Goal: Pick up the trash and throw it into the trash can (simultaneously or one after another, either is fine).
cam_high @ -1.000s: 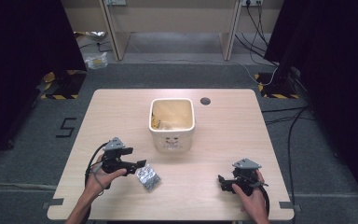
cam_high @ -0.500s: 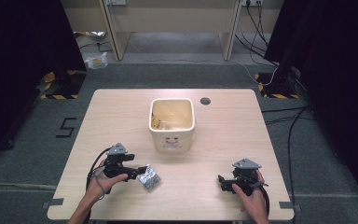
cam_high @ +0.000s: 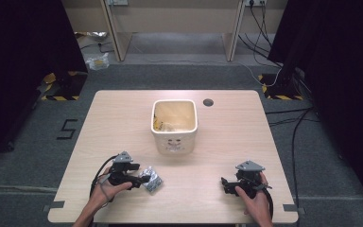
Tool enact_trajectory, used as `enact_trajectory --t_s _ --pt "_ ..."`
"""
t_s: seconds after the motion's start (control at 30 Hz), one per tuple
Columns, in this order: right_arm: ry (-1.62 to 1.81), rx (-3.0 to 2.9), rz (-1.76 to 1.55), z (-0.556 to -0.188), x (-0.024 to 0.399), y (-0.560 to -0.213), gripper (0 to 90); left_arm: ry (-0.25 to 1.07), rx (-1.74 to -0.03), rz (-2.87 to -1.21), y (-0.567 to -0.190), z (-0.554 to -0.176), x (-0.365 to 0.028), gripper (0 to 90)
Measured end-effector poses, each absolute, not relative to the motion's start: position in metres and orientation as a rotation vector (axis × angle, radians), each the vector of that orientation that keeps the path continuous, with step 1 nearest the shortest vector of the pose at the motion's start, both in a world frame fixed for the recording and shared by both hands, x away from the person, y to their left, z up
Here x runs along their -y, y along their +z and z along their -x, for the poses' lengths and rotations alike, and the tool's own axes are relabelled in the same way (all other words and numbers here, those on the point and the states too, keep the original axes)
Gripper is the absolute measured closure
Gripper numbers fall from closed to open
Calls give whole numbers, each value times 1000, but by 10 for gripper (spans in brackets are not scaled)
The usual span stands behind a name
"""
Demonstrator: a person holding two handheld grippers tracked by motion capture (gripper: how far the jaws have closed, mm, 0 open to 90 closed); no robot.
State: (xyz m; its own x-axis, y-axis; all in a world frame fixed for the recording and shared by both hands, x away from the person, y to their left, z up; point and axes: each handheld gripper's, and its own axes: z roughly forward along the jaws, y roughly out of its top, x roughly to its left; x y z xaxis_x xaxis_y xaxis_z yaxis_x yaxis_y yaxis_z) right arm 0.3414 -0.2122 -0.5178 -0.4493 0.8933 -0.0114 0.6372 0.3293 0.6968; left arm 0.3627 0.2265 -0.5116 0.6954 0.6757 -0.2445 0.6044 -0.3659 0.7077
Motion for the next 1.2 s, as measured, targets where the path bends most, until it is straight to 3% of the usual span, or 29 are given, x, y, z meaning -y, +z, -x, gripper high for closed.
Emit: enact_trajectory --t_s 0.47,0.97,1.2 --pt "886 -2206 -1353 -341 212 -518 6 187 -893 -2138 -514 -355 -215 392" --pt "887 -2206 -1353 -341 212 -518 6 222 -820 -2101 -507 -349 -214 716" --pt "886 -2206 -1353 -341 212 -518 6 247 -768 -2083 -496 -343 -211 806"
